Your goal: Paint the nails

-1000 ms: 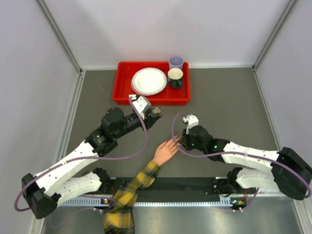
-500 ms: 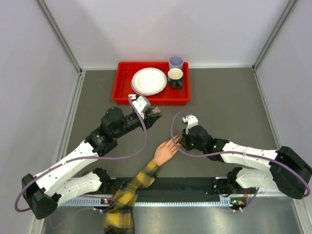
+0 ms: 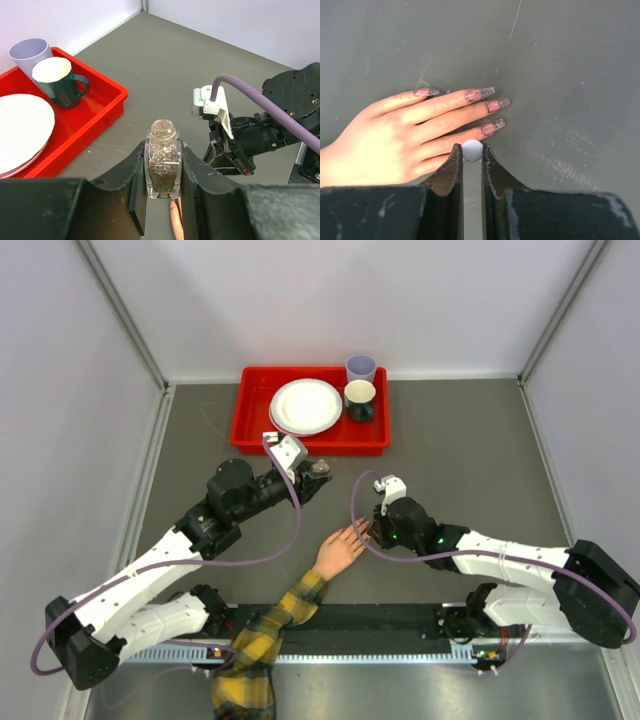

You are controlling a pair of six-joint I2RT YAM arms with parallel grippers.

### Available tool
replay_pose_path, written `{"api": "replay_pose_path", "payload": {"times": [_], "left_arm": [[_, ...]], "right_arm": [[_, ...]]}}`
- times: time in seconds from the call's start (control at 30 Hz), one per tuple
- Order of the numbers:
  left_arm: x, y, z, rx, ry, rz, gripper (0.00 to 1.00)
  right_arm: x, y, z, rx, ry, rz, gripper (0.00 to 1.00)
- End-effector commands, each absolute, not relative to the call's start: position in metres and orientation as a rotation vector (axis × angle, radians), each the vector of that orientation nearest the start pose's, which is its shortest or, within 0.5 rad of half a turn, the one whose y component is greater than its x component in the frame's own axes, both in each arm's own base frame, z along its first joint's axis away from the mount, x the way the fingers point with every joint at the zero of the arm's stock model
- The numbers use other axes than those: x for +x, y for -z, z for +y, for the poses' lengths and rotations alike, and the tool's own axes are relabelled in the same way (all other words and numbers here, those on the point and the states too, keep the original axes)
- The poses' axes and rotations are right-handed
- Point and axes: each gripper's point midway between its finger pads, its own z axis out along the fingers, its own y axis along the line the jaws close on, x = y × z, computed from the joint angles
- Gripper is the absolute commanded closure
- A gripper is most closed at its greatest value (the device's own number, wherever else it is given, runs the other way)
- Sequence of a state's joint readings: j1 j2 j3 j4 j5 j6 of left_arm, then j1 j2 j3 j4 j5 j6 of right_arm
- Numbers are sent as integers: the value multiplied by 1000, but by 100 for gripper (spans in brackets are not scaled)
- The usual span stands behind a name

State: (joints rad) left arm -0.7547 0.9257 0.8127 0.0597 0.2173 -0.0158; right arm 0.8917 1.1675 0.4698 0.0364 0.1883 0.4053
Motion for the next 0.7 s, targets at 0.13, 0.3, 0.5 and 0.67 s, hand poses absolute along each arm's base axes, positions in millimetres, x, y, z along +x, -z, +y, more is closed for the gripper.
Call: {"api": "replay_pose_path", "payload": {"times": [0.13,0.3,0.5,0.67], "left_arm": [[232,-324,-273,740,792,1414,100],[233,-324,-273,740,792,1414,100],[233,-326,-272,740,796,1409,100],[234,-325,-272,741,796,1414,100]], "right_arm": [[221,-67,236,-401,-491,2197,100],[221,-67,237,-401,-495,2198,100],[223,-67,238,-398,-491,2197,100],[224,-66,239,-400,-486,2199,100]]}}
